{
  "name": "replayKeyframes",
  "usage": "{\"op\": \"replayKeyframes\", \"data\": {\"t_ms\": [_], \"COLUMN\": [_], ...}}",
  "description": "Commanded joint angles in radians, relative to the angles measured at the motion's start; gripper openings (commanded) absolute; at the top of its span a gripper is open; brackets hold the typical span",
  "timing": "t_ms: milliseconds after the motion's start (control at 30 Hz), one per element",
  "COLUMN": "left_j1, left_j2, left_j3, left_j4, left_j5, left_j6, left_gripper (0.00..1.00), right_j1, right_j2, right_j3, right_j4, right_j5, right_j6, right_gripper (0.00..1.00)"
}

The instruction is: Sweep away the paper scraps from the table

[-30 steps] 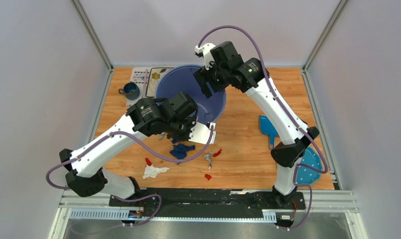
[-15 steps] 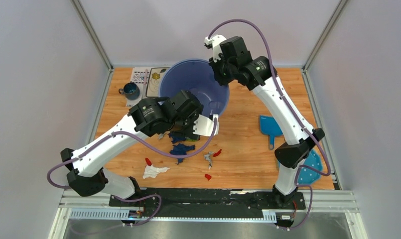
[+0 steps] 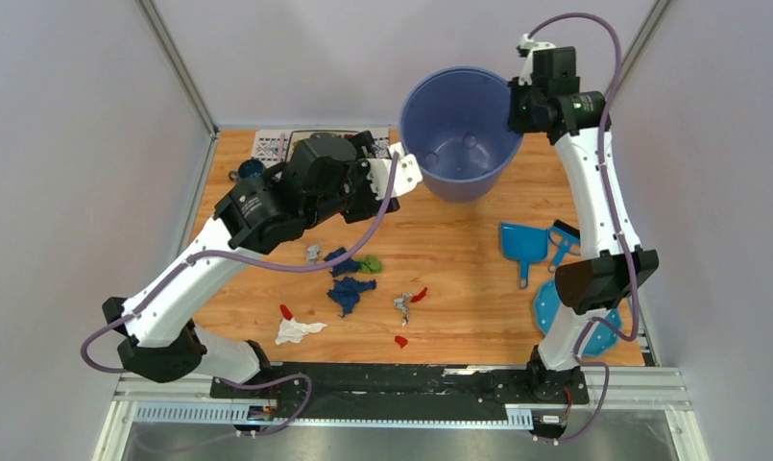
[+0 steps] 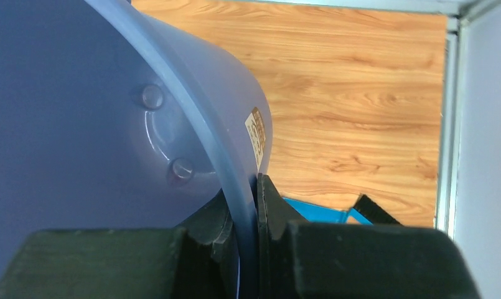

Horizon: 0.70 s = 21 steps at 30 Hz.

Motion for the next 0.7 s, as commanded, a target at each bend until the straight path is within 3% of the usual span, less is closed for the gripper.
{"op": "replayKeyframes", "data": {"t_ms": [0, 133, 267, 533, 600, 633, 667], "left_j1": [0.107, 0.198, 0.216, 0.222, 0.224, 0.225, 0.225], "left_j2": [-0.044, -0.076, -0.098, -0.099, -0.098, -0.096, -0.095], "left_j3": [-0.156, -0.311, -0.429, -0.448, -0.448, -0.448, -0.448], "left_j4": [0.075, 0.104, 0.118, 0.107, 0.106, 0.104, 0.103], "left_j5": [0.046, 0.105, 0.138, 0.151, 0.149, 0.149, 0.152], "left_j6": [-0.131, -0.206, -0.232, -0.229, -0.228, -0.225, -0.223], "left_gripper": [0.84, 0.84, 0.85, 0.85, 0.86, 0.86, 0.86], "right_j1": [-0.110, -0.176, -0.201, -0.258, -0.259, -0.259, -0.259], "right_j2": [0.048, 0.122, 0.202, 0.288, 0.295, 0.291, 0.286], "right_j3": [0.055, 0.078, 0.096, 0.159, 0.171, 0.174, 0.177], "right_j4": [0.108, 0.098, 0.071, 0.034, 0.019, 0.019, 0.019], "right_j5": [-0.053, -0.038, -0.034, -0.054, -0.054, -0.097, -0.102], "right_j6": [0.116, 0.134, 0.153, 0.181, 0.190, 0.190, 0.193], "right_gripper": [0.00, 0.00, 0.00, 0.01, 0.17, 0.47, 0.57]}}
